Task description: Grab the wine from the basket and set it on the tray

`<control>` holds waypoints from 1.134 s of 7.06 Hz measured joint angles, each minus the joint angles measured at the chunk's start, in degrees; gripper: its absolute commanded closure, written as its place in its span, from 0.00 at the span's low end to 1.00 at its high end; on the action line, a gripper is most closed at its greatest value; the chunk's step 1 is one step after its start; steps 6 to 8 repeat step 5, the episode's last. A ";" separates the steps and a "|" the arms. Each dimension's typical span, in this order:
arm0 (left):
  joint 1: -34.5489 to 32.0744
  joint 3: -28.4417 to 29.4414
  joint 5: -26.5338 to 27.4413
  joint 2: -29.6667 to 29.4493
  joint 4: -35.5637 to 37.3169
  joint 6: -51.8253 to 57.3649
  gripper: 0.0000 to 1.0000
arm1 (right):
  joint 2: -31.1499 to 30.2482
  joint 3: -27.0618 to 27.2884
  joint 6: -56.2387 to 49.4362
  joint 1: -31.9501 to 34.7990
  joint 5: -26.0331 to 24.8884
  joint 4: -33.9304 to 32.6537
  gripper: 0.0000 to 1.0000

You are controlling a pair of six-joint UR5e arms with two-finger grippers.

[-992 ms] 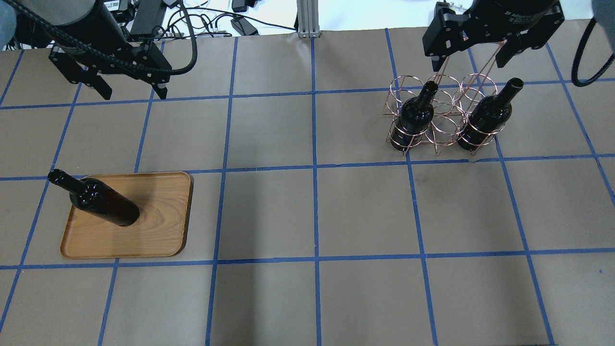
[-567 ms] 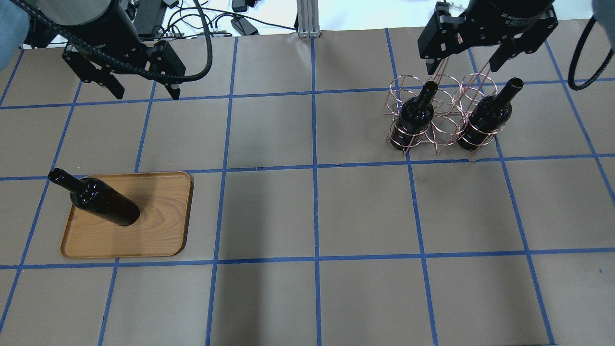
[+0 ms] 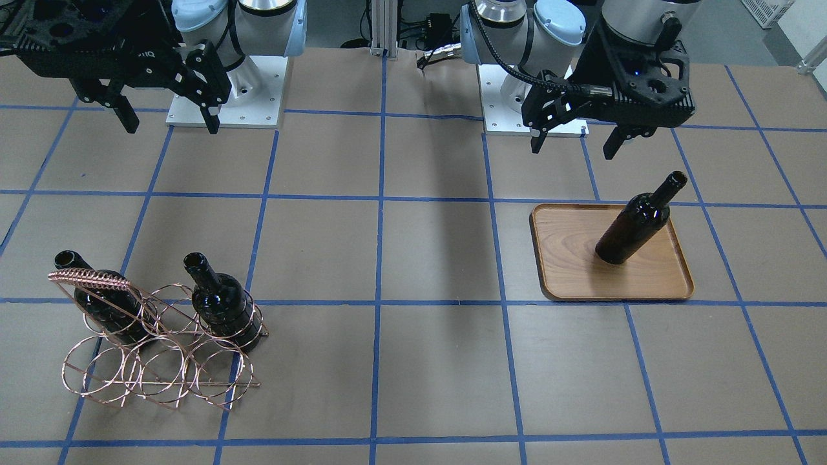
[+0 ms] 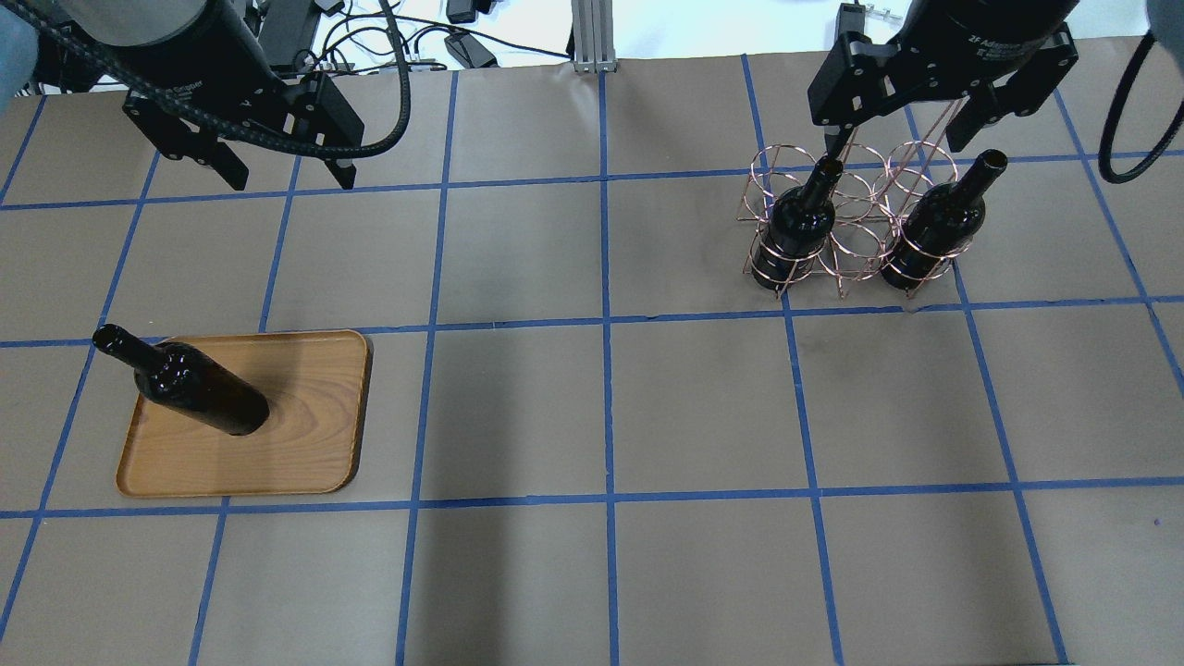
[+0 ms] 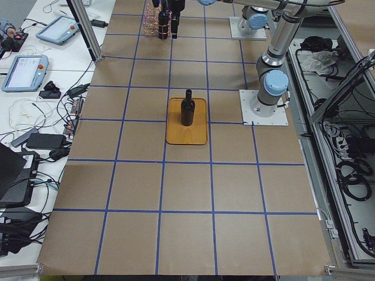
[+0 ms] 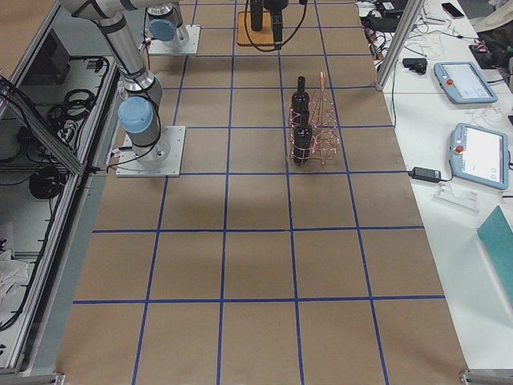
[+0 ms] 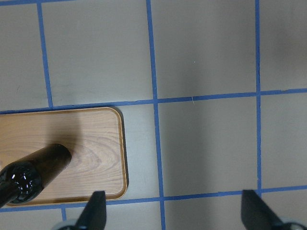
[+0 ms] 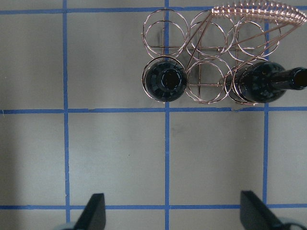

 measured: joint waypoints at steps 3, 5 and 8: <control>0.07 -0.38 0.08 0.45 -0.70 0.00 0.00 | 0.08 0.02 0.06 -0.13 0.14 -0.41 0.00; 0.17 -0.40 0.19 0.64 -1.16 0.00 0.00 | 0.09 0.03 0.06 -0.15 0.44 -0.96 0.00; 0.17 -0.40 0.19 0.64 -1.16 0.00 0.00 | 0.09 0.03 0.06 -0.15 0.44 -0.96 0.00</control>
